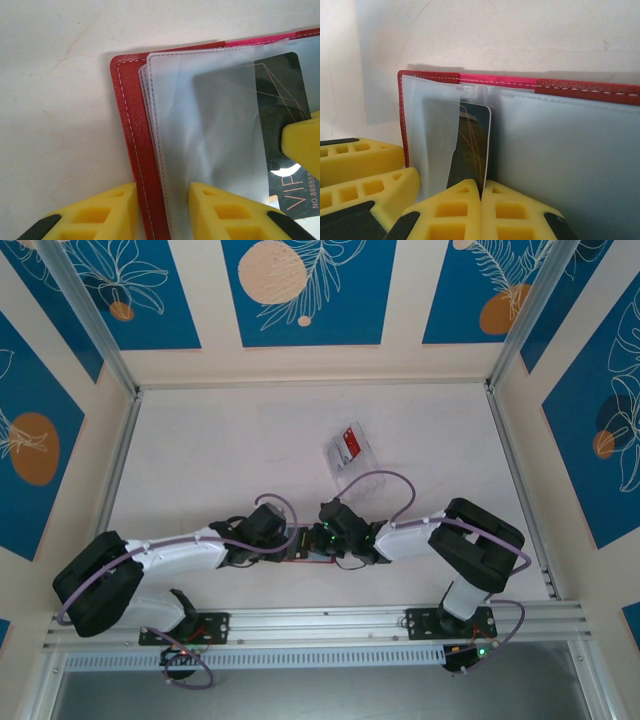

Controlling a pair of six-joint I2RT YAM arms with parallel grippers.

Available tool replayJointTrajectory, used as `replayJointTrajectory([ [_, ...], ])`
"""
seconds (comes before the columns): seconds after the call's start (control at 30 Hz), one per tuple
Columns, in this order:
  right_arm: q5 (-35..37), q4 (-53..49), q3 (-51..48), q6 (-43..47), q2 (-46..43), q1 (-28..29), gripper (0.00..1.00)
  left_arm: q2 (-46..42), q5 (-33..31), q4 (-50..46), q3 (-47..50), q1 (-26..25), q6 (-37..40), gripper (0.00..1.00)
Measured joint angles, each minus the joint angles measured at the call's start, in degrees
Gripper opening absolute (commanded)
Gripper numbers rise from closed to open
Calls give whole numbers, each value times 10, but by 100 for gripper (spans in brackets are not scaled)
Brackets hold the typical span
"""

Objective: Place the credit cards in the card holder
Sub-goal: Insert the credit card into the card slot.

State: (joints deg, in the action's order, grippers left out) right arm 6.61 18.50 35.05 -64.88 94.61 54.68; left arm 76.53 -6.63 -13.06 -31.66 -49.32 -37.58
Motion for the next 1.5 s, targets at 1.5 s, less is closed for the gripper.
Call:
replayJointTrajectory([
  [1.5, -62, -43, 81, 44, 50, -3, 6, -94, 47, -47, 3, 34, -26, 37],
])
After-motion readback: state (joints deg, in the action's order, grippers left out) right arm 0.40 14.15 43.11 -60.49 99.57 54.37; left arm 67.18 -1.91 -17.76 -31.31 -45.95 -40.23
